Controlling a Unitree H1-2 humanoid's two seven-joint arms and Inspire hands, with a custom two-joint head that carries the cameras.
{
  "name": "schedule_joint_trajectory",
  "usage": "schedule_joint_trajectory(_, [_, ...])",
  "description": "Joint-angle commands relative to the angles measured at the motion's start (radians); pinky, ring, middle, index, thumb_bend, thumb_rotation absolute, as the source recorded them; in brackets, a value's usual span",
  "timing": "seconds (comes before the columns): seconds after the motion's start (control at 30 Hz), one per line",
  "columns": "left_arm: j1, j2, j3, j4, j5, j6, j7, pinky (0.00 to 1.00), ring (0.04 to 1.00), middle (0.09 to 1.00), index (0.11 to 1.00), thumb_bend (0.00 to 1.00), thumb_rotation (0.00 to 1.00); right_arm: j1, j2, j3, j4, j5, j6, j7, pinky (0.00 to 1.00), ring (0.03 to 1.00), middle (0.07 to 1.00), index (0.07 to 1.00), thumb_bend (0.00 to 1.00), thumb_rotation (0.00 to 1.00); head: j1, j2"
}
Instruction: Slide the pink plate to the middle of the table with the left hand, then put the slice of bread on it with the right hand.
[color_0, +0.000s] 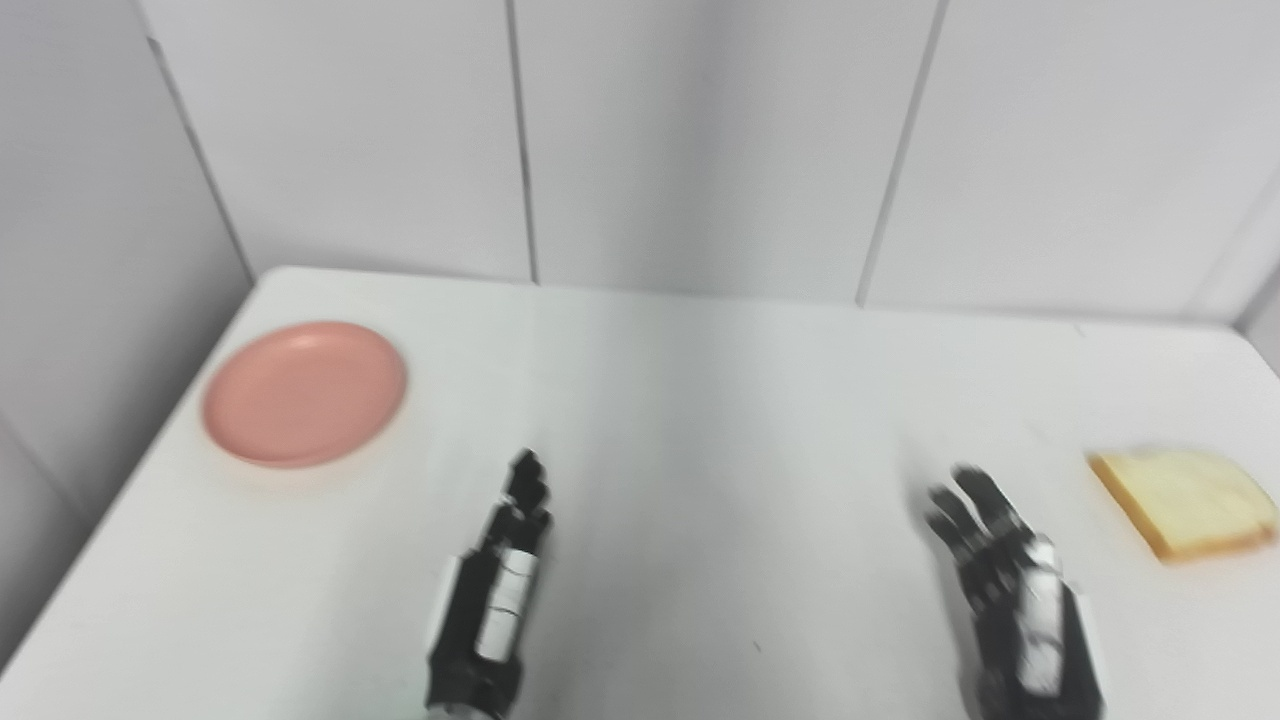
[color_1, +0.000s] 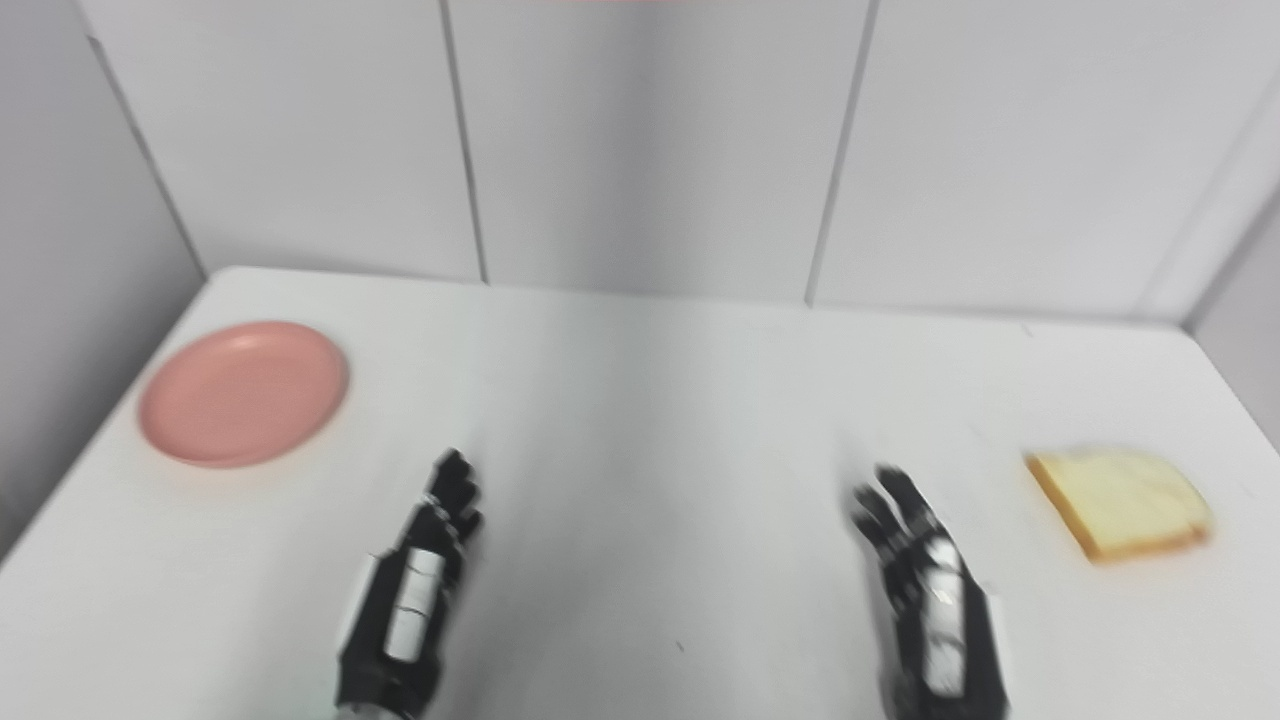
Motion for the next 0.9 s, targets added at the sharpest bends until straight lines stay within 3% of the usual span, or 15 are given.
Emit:
schedule_joint_trajectory(0.0, [0.000,0.000,-0.008,0.062,0.011,-0.035,0.002,1.00,1.000,0.993,0.941,0.73,0.82,0.024,-0.033,-0.020,0.111,-0.001,-0.035,0.015,0.89,0.876,0.906,0.806,0.74,0.91,0.000,0.001])
schedule_joint_trajectory(0.1, [-0.004,0.002,-0.008,0.091,0.008,-0.066,0.000,1.00,1.000,0.993,0.942,0.72,0.82,0.022,-0.029,-0.021,0.121,-0.003,-0.034,0.012,0.90,0.878,0.906,0.812,0.75,0.91,0.003,-0.027])
schedule_joint_trajectory(0.4, [-0.014,0.011,0.007,0.118,-0.009,-0.103,0.003,1.00,1.000,0.982,0.935,0.73,0.81,0.016,-0.010,-0.013,0.131,-0.015,-0.031,0.001,0.93,0.885,0.905,0.813,0.77,0.93,-0.004,-0.047])
schedule_joint_trajectory(0.57, [-0.029,0.003,0.044,0.025,-0.081,-0.057,0.012,1.00,0.991,0.972,0.919,0.87,0.79,0.012,0.005,0.002,0.135,-0.035,-0.039,-0.008,0.93,0.885,0.903,0.821,0.75,0.95,-0.012,-0.049])
schedule_joint_trajectory(0.67, [-0.063,0.024,0.068,-0.044,-0.101,-0.028,0.019,0.97,0.967,0.946,0.910,0.89,0.79,0.014,0.013,0.012,0.138,-0.038,-0.046,-0.009,0.93,0.887,0.904,0.817,0.76,0.93,-0.036,-0.047])
schedule_joint_trajectory(0.87, [-0.161,0.097,0.139,-0.114,-0.143,0.023,0.010,1.00,0.940,0.917,0.910,0.91,0.80,0.030,0.029,0.032,0.111,-0.054,-0.046,-0.019,0.92,0.881,0.890,0.806,0.75,0.95,-0.091,-0.025])
